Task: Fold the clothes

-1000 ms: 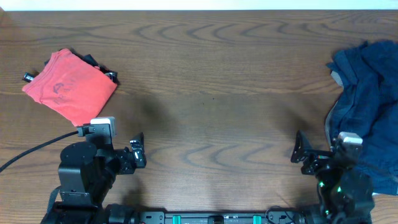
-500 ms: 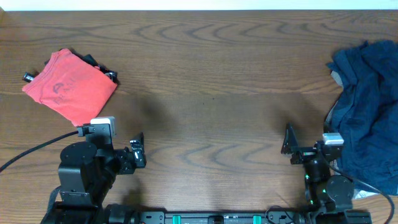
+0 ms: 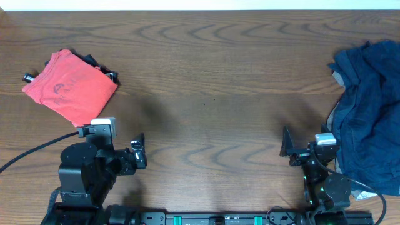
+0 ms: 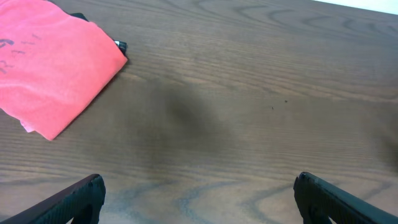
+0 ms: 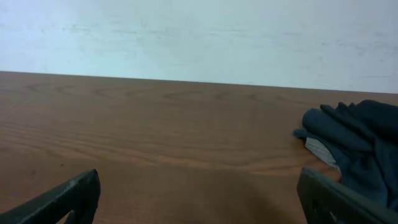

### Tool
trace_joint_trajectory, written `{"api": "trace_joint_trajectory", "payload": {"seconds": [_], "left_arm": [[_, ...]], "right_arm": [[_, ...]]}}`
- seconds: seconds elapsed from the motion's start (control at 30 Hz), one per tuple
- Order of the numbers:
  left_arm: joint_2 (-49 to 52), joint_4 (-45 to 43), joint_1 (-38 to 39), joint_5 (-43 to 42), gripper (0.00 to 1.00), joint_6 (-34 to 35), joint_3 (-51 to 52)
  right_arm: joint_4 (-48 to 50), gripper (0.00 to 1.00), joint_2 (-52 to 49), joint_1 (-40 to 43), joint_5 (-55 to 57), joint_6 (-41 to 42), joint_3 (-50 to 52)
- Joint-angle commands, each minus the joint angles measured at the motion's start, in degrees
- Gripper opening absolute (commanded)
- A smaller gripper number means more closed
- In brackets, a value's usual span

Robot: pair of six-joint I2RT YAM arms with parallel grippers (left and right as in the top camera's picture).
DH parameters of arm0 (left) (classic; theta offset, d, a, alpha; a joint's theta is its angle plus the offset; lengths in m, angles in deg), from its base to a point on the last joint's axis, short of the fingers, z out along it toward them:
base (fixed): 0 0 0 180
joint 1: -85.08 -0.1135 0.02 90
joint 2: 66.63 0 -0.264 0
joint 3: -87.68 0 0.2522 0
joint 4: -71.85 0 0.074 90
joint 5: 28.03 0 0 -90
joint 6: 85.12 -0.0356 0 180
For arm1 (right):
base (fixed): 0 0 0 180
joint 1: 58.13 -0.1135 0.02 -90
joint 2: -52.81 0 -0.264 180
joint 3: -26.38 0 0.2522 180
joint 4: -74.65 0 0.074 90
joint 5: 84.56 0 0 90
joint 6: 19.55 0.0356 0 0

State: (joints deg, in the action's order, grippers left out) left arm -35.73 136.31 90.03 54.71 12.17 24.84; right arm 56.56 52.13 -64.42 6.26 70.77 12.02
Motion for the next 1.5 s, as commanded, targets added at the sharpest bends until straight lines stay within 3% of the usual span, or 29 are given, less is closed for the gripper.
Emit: {"api": "trace_joint_trajectory", "payload": {"seconds": [0.0, 0.73, 1.0, 1.27, 1.47], "left_arm": [[-0.2, -0.2, 0.1, 0.5, 0.98, 0.1, 0.4], [-0.4, -0.2, 0.3, 0.5, 0.98, 0.1, 0.4], [-6.4, 0.0, 0.9, 1.5, 0.98, -0.2, 1.6], [-21.0, -1.7, 0.9, 8.0, 0.98, -0.2, 14.7], [-30.0, -13.8, 0.9, 8.0, 0.98, -0.2, 27.8]], "right_arm": [[0.1, 0.99, 0.4, 0.7, -0.7, -1.0, 0.3], [0.1, 0.99, 0.4, 0.7, -0.6, -1.0, 0.3], [0.1, 0.99, 0.4, 0.7, -0.7, -1.0, 0.3], [0.1, 0.99, 0.4, 0.7, -0.6, -1.0, 0.3], [0.1, 0.99, 0.4, 0.7, -0.6, -1.0, 0.3]]}}
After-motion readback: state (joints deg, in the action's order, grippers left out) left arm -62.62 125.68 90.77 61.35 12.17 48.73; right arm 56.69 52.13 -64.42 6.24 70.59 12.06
